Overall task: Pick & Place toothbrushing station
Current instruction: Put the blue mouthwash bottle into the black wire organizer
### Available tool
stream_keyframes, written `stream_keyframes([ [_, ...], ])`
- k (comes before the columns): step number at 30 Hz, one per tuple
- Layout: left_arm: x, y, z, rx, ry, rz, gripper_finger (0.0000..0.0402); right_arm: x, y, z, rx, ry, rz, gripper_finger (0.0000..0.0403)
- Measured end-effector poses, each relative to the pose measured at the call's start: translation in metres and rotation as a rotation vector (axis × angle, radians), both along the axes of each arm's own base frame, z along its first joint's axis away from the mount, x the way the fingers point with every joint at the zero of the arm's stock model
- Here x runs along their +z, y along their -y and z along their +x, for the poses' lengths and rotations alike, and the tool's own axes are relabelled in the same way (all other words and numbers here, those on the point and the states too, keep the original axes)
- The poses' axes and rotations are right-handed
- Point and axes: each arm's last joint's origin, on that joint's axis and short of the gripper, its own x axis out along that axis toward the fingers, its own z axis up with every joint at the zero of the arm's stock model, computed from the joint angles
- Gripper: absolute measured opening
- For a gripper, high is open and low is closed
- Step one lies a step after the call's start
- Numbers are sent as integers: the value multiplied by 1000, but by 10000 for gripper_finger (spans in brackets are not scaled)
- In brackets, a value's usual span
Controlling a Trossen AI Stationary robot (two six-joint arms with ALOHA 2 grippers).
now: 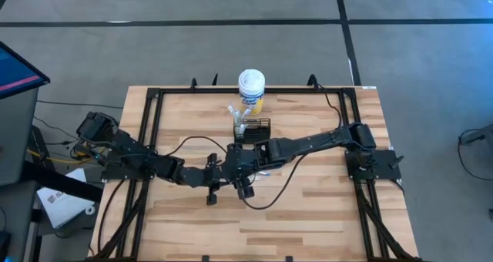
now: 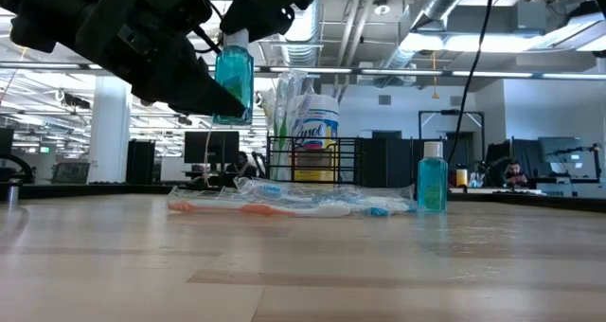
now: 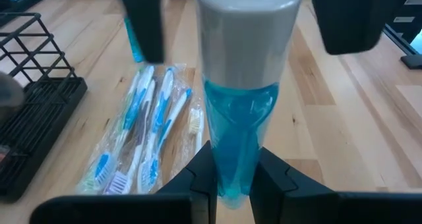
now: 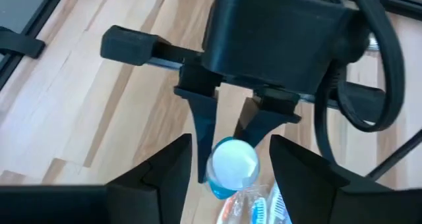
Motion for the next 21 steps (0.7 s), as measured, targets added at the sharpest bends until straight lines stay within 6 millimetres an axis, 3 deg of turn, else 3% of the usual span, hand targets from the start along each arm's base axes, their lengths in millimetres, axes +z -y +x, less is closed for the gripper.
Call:
stream_keyframes([
  [10,-1,0,0,0,-4,1,44,-2,0,-3,-8,-33,10,164],
  [21,-1,0,0,0,-5,2,44,-30,-2,8,14,-92,-20,161],
])
